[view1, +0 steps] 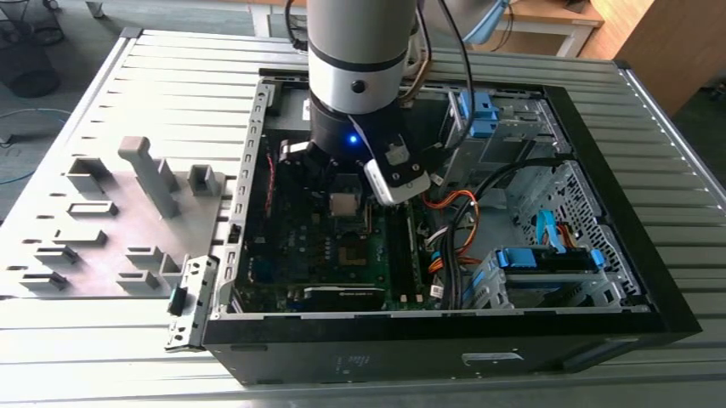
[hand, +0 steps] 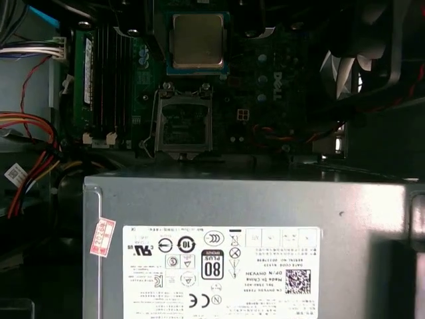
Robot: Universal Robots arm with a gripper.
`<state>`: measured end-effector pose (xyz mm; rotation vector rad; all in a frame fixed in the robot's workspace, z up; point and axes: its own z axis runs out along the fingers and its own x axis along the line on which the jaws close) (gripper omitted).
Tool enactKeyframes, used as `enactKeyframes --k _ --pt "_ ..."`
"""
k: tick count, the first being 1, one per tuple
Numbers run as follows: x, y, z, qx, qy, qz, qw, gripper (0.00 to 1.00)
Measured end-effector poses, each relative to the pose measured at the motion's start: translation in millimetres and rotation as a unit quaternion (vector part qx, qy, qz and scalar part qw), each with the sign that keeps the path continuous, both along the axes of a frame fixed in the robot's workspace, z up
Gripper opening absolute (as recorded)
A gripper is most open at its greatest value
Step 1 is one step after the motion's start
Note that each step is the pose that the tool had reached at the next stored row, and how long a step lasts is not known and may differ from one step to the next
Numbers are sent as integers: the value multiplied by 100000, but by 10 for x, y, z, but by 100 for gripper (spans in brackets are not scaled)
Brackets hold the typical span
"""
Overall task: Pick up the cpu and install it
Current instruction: 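Place the cpu into insertion slot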
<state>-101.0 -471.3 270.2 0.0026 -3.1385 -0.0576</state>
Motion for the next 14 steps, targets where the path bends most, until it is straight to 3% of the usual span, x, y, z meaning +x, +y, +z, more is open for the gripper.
enactKeyframes --k 5,9,14 --pt "37 -31 -54 -9 2 0 100000 47" --pt "56 -97 -120 92 -7 -10 100000 47" --pt "59 -103 -164 76 9 -18 100000 47"
